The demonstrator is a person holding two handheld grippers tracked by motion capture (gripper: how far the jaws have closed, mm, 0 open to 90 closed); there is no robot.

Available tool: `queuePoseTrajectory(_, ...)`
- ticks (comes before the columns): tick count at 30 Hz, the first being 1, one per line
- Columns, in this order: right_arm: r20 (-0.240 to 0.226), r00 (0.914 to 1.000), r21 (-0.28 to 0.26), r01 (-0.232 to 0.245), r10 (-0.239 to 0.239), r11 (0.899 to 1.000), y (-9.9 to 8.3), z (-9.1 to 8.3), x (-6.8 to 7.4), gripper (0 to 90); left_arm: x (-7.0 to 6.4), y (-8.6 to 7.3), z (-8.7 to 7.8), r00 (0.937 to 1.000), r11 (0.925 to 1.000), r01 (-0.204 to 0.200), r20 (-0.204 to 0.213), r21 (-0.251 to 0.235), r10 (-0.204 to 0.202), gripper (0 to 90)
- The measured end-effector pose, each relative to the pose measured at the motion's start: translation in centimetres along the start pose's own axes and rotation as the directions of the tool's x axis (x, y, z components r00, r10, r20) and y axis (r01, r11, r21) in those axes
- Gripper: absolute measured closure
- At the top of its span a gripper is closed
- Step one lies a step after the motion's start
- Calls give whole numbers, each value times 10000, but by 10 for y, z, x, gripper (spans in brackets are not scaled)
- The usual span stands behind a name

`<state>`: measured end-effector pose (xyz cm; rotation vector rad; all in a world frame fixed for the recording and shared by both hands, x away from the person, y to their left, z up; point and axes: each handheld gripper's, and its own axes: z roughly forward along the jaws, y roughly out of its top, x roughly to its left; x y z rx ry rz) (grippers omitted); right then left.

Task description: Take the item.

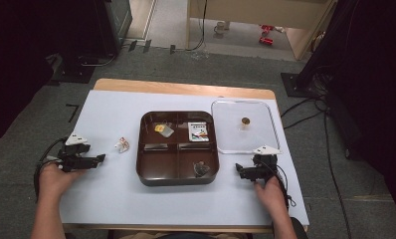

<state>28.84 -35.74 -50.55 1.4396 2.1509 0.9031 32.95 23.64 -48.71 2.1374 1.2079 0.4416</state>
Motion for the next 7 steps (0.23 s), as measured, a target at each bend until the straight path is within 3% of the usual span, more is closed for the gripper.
queuePoseTrajectory(7,4,10000,2,0,0,10000,0,0,0,0,-3,-5,1,9999,9992,30,-139,-391,-35,234)
